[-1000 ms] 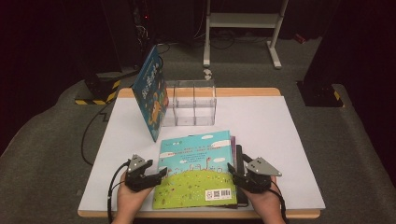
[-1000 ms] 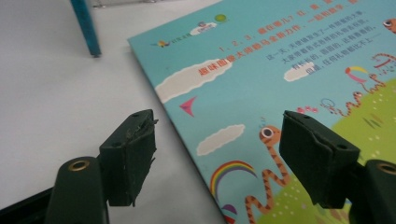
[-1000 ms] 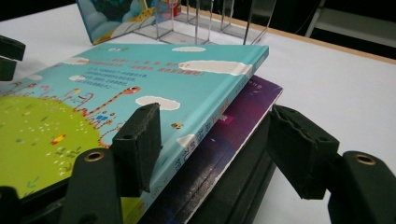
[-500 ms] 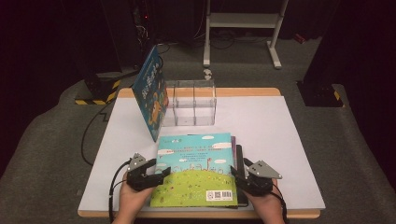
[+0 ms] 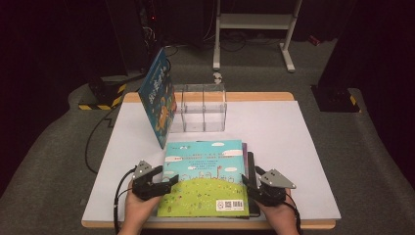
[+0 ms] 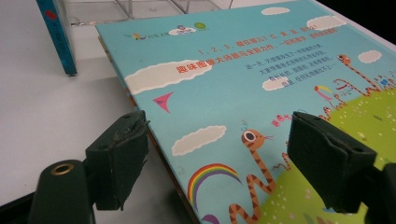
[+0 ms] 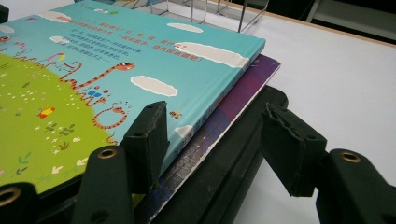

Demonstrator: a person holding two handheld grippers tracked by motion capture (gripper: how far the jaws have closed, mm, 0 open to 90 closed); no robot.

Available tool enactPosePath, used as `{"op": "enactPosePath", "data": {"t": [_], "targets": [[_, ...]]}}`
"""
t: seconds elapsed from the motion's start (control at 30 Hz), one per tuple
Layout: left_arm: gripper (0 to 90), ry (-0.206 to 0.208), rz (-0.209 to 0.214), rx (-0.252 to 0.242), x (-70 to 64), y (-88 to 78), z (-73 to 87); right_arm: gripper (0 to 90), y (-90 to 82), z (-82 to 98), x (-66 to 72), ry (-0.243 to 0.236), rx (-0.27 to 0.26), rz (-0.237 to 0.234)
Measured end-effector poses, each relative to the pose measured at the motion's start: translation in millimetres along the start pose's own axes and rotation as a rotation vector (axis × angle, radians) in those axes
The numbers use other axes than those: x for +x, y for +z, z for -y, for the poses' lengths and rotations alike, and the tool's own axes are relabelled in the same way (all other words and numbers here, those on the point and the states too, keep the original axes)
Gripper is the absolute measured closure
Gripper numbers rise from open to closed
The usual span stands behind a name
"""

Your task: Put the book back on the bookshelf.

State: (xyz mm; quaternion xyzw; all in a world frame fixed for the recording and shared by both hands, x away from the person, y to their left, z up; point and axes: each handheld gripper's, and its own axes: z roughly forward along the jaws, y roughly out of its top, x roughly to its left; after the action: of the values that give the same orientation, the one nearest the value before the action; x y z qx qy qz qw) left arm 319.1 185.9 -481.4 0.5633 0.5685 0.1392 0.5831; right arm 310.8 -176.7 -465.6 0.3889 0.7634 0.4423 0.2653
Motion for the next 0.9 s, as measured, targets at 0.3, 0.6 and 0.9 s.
{"op": "enactPosePath", "data": {"t": [0.3,0.6,0.9], "targets": [[19.8,-0.048,0.012,-0.01,9.3,-3.0,-0.7,41.0,-0.3,0.6,2.4,-0.001,-0.002,0.015],[18.7,-0.071,0.027,0.016,6.2,1.0,4.2,41.3,0.2,2.7,1.6,0.002,-0.007,0.012],[18.1,-0.082,0.018,0.021,3.5,2.2,5.4,41.4,0.2,3.1,1.3,0.003,-0.01,0.009]]}}
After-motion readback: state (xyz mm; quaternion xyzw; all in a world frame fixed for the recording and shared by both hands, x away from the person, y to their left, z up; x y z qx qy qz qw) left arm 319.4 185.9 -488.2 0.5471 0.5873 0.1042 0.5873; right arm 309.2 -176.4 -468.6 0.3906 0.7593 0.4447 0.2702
